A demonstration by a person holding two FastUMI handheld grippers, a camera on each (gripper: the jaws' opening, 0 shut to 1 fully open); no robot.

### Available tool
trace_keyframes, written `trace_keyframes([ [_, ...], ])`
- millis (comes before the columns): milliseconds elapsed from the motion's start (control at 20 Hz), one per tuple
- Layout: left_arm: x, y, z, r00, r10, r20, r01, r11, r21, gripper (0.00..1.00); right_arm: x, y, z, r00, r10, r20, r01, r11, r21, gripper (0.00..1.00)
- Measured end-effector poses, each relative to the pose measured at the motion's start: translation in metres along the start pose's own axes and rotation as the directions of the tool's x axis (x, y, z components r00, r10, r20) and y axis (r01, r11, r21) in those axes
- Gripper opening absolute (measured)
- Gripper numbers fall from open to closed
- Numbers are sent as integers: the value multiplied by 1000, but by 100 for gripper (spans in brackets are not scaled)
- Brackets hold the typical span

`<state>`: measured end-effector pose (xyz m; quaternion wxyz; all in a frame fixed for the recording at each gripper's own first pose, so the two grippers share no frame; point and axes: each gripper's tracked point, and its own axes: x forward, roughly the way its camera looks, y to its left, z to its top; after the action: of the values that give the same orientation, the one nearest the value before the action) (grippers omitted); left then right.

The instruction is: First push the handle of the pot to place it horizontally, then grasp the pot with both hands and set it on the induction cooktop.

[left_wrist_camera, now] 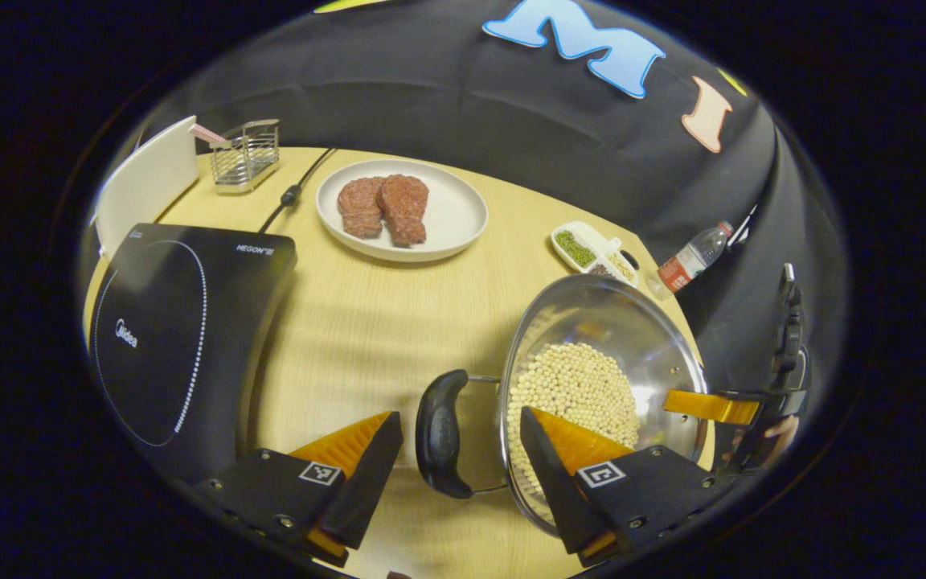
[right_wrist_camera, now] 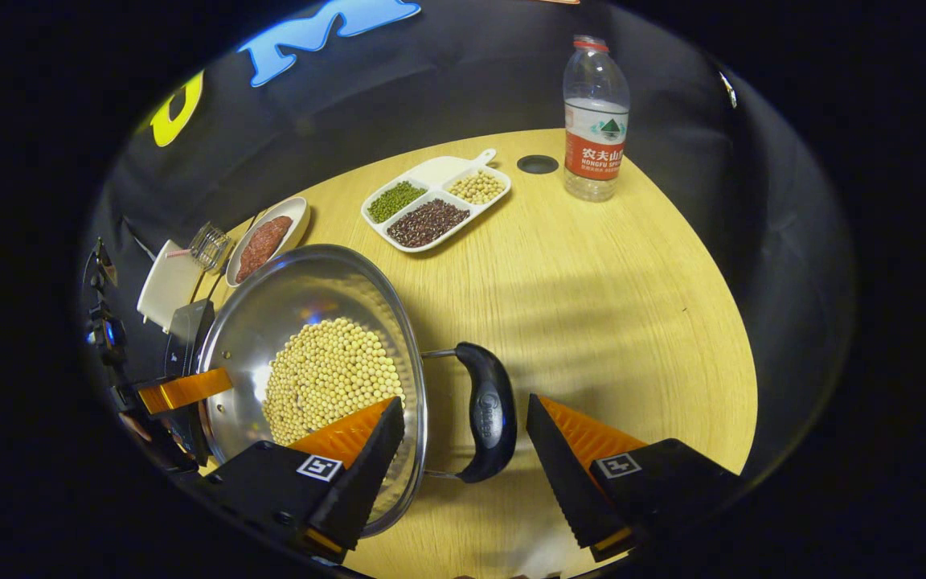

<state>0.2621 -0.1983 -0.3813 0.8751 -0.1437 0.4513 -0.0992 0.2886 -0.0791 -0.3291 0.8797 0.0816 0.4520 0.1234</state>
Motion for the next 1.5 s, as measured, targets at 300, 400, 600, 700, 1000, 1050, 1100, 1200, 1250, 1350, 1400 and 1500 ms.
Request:
trace_keyframes([
  [300,12,1,1,1000,6,2,-6,1000,-16,78,14,4,0,999,35,-15,-34,998,45,89],
  [400,13,0,0,1000,7,-6,-7,1000,-24,66,16,6,3,999,44,-9,-43,997,61,88],
  [600,18,-3,-5,999,-3,-35,2,1000,-30,57,20,4,3,1000,22,1,-22,997,69,74],
  [700,17,-4,-6,999,-14,-37,13,999,-33,60,21,0,4,1000,20,12,-21,997,72,63],
  [1000,19,-5,-4,998,-26,-61,25,1000,-10,56,14,2,-2,1000,16,-1,-16,996,89,58],
  [1050,17,-5,-7,998,-26,-65,25,1000,-13,52,15,3,-5,1000,18,-5,-18,996,85,52],
  [1100,17,-5,-7,997,-27,-70,26,1000,-15,52,13,2,-7,1000,20,-8,-19,996,82,52],
  [1200,18,-6,-10,996,-26,-87,24,1000,-17,52,10,3,-8,1000,13,-5,-12,997,81,52],
  [1250,19,-6,-10,996,-27,-90,25,1000,-15,52,5,3,-12,1000,10,-6,-9,997,77,52],
  [1350,18,-5,-6,995,-31,-91,31,999,-10,52,-7,4,-17,1000,5,0,-5,996,87,52],
  [1400,17,-4,-4,995,-35,-89,35,999,-2,52,-14,5,-20,1000,3,4,-3,996,92,52],
  [1500,14,-2,0,996,-40,-85,41,999,15,56,-30,8,-28,1000,-6,19,4,995,100,52],
])
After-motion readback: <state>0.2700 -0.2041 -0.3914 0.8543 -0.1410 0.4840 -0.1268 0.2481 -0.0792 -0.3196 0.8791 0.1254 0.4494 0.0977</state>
